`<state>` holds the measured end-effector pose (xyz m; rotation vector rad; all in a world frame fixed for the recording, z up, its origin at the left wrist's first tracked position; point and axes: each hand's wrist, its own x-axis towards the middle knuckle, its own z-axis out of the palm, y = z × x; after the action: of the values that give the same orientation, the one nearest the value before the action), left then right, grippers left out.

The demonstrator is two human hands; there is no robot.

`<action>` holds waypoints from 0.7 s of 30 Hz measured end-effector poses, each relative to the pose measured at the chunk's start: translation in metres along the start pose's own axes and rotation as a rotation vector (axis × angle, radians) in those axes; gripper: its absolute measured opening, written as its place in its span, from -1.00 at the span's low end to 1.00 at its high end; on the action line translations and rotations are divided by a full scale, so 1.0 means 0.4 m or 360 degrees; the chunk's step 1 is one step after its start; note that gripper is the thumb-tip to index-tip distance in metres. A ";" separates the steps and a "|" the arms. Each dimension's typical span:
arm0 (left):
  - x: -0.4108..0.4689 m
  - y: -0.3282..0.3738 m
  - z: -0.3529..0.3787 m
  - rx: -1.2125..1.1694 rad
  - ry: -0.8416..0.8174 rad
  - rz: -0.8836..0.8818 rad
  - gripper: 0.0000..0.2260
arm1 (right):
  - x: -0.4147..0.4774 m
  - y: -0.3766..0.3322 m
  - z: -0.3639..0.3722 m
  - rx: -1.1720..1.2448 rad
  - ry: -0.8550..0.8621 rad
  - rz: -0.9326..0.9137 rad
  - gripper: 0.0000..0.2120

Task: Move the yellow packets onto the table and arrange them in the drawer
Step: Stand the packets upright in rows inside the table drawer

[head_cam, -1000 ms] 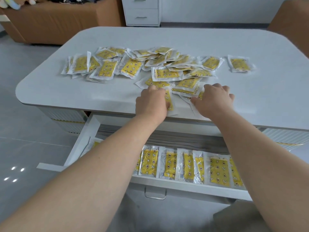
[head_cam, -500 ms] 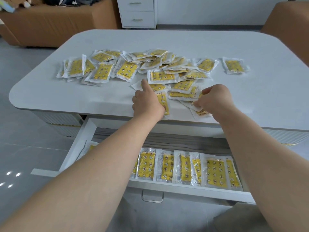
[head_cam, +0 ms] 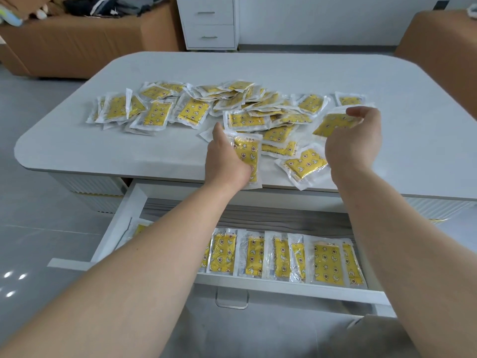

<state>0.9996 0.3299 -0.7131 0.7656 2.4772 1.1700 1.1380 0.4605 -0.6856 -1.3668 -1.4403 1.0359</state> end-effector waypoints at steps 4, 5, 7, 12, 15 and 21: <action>-0.011 0.009 -0.015 -0.0378 -0.0002 -0.0091 -0.31 | -0.025 -0.009 -0.011 0.0081 0.0068 -0.0053 -0.49; -0.012 0.007 -0.018 -0.0471 0.0002 -0.0117 -0.39 | -0.032 -0.009 -0.011 0.0120 0.0065 -0.0053 -0.48; -0.020 0.003 -0.029 -0.0598 -0.0002 -0.0161 -0.54 | -0.046 -0.005 -0.011 0.0207 0.0030 -0.0028 -0.47; -0.024 -0.027 -0.081 -0.0799 -0.0109 -0.0271 -0.75 | -0.080 0.005 -0.007 0.0367 -0.0170 0.0042 -0.63; -0.023 -0.055 -0.122 -0.0733 -0.0200 -0.0291 -0.81 | -0.106 0.011 -0.007 0.0339 -0.0394 -0.0036 -0.73; -0.011 -0.132 -0.208 -0.0273 -0.0541 -0.0436 -0.68 | -0.152 0.013 -0.013 0.0142 -0.0855 -0.0238 -0.45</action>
<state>0.9460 0.2476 -0.7021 0.5082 2.0927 1.0381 1.1454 0.4000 -0.6921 -0.9339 -1.8229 1.4163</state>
